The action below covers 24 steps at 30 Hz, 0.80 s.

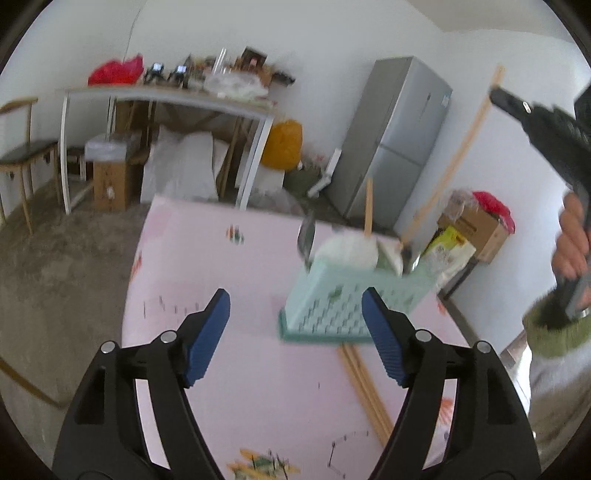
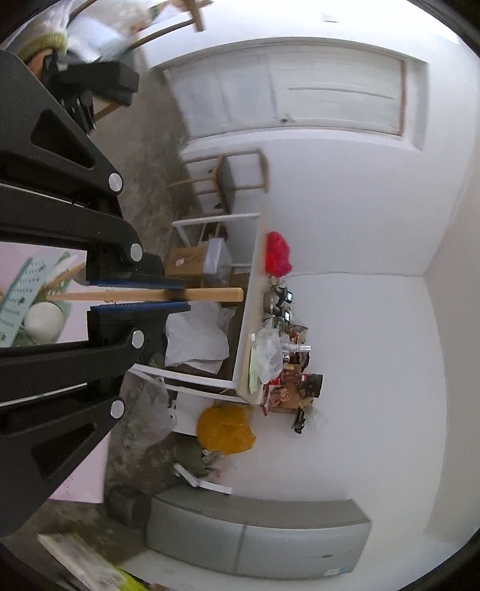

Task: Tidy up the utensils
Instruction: 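Lower the chopstick into the holder and open the right gripper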

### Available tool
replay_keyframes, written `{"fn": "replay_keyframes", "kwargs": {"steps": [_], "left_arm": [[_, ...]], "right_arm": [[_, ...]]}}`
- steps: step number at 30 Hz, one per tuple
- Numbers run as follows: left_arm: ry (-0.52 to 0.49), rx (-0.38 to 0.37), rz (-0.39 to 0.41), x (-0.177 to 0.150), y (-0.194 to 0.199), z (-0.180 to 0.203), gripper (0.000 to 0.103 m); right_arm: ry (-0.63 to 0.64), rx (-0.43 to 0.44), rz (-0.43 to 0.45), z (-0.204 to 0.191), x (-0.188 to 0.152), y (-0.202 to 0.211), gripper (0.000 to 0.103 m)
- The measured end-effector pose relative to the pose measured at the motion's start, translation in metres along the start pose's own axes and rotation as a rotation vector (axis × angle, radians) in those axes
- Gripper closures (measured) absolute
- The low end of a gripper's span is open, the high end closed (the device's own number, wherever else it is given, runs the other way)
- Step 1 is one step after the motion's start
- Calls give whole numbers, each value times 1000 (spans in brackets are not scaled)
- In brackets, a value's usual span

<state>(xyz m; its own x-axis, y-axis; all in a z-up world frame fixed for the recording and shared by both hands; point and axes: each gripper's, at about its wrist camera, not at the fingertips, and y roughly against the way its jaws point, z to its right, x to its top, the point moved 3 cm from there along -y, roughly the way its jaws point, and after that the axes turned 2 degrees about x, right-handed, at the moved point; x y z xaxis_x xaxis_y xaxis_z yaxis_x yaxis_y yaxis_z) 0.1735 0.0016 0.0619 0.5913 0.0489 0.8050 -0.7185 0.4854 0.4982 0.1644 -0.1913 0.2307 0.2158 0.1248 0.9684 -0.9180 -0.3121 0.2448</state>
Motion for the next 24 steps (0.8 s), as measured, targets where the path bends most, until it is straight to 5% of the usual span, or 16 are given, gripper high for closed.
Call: {"fn": "replay_keyframes", "kwargs": {"steps": [14, 18, 24], "left_arm": [[-26, 26, -107, -51, -15, -4, 26], [-51, 33, -113, -57, -18, -1, 23], [-73, 46, -149, -62, -27, 4, 20]], "right_arm": [[174, -99, -261, -8, -84, -77, 94], [56, -138, -228, 16, -79, -54, 60], [-104, -173, -105, 38, -74, 7, 50]]}}
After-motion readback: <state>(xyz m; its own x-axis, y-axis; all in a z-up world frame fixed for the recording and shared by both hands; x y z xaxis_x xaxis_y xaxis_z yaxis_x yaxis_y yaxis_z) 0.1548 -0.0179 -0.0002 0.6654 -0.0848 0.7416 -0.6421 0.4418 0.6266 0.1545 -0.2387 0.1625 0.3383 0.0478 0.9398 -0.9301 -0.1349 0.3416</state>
